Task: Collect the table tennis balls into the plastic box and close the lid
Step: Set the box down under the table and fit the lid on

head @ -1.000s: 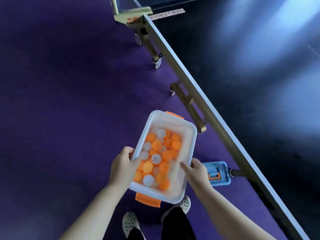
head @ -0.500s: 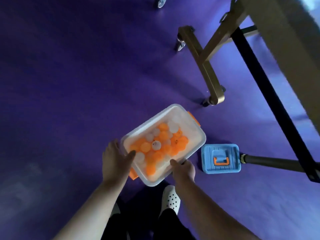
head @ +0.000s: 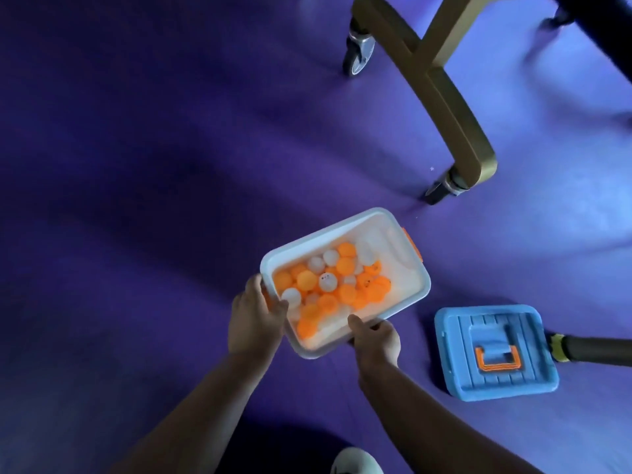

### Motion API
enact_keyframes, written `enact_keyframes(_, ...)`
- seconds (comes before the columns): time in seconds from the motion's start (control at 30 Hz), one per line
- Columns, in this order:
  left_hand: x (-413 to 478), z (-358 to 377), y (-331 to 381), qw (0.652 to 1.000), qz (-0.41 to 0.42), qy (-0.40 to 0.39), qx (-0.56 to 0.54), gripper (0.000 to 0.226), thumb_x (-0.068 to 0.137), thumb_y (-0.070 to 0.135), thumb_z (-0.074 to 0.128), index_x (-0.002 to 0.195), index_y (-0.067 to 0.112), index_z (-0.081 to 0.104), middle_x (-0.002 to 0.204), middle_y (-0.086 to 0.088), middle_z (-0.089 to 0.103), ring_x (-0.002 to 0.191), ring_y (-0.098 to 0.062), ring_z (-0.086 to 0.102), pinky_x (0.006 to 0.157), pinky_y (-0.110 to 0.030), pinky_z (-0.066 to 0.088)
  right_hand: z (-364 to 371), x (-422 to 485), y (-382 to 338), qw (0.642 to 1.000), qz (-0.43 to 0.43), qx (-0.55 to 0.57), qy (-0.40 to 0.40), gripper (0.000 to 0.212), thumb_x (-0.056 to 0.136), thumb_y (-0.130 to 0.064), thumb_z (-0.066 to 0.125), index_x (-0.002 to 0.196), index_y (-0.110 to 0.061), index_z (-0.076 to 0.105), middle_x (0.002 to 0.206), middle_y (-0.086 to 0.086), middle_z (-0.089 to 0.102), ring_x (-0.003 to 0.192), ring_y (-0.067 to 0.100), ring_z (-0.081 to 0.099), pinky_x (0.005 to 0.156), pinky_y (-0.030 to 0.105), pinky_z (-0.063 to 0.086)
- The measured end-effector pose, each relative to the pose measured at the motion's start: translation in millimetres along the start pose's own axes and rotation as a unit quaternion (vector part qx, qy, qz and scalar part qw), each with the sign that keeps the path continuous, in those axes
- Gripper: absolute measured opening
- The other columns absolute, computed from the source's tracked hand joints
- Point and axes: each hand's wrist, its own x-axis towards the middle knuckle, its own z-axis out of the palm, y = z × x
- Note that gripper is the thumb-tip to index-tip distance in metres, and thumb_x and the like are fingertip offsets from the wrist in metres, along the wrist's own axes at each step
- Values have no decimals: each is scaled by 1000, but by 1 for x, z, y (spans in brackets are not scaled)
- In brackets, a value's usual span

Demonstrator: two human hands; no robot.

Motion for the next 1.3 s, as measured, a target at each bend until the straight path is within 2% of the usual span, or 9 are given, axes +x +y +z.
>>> enact_keyframes(0.2, 10, 25, -6, 993, 86, 71, 30, 25, 84, 5, 57, 108, 0, 57, 90, -13, 66, 85, -32, 56, 86, -42, 44, -1, 14, 23, 990, -91, 86, -69, 25, 88, -31, 63, 83, -7, 59, 69, 8, 68, 59, 21, 68, 59, 34, 57)
enact_keyframes(0.3, 14, 21, -7, 994, 100, 44, 31, 40, 89, 11, 55, 128, 4, 50, 102, -11, 66, 101, -33, 55, 87, -42, 46, -13, 18, 41, 983, -90, 121, -103, 38, 98, -33, 45, 73, -7, 57, 66, 9, 62, 57, 23, 61, 51, 31, 47)
enact_keyframes(0.4, 6, 16, -4, 988, 117, 64, 82, 47, 89, 7, 58, 133, -4, 47, 122, -20, 61, 116, -39, 50, 101, -45, 37, -47, 40, 74, 988, -147, -45, -16, 33, 95, -31, 51, 71, -9, 58, 67, 5, 62, 68, 29, 61, 61, 35, 47)
enact_keyframes(0.5, -3, 19, -1, 973, 161, 94, 134, 48, 79, 2, 69, 123, -6, 53, 117, -24, 62, 112, -42, 52, 100, -47, 36, -89, 73, 99, 949, -198, -210, 131, 7, 85, -14, 60, 90, -10, 63, 93, 9, 63, 92, 32, 57, 76, 36, 41)
enact_keyframes(0.57, -5, 24, -2, 962, 203, 97, 157, 50, 73, -2, 73, 120, -6, 54, 116, -24, 61, 110, -43, 53, 97, -49, 39, -111, 93, 110, 928, -180, -270, 184, 24, 83, -13, 62, 107, -11, 61, 111, 12, 59, 105, 33, 51, 85, 40, 38)
enact_keyframes(0.7, -12, 24, 8, 963, 207, 88, 150, 50, 72, -4, 72, 119, -4, 56, 117, -22, 60, 111, -43, 50, 94, -48, 41, -135, 110, 127, 901, -118, -382, 169, 35, 87, -22, 58, 120, -14, 52, 123, 10, 53, 114, 30, 48, 93, 40, 38)
enact_keyframes(0.93, -19, 24, 19, 950, 265, 65, 151, 41, 72, -6, 68, 112, 3, 62, 114, -14, 64, 107, -38, 52, 87, -42, 47, -147, 122, 134, 879, -130, -427, 166, 18, 85, -18, 56, 102, -11, 58, 105, 10, 61, 100, 30, 56, 81, 37, 43)
enact_keyframes(1.17, -25, 20, 23, 935, 312, 56, 159, 37, 72, -6, 69, 107, 7, 66, 109, -8, 67, 104, -30, 56, 86, -38, 49, -143, 106, 104, 920, -211, -201, 264, 12, 76, -7, 67, 87, -6, 64, 93, 18, 66, 94, 40, 59, 81, 43, 42)
enact_keyframes(1.3, -31, 18, 31, 935, 311, 53, 159, 43, 72, 1, 73, 113, 10, 63, 108, -6, 69, 101, -31, 61, 83, -45, 54, -125, 65, 70, 892, -343, -109, 273, 20, 71, -33, 52, 76, -15, 60, 71, 1, 58, 77, 34, 59, 73, 35, 33)
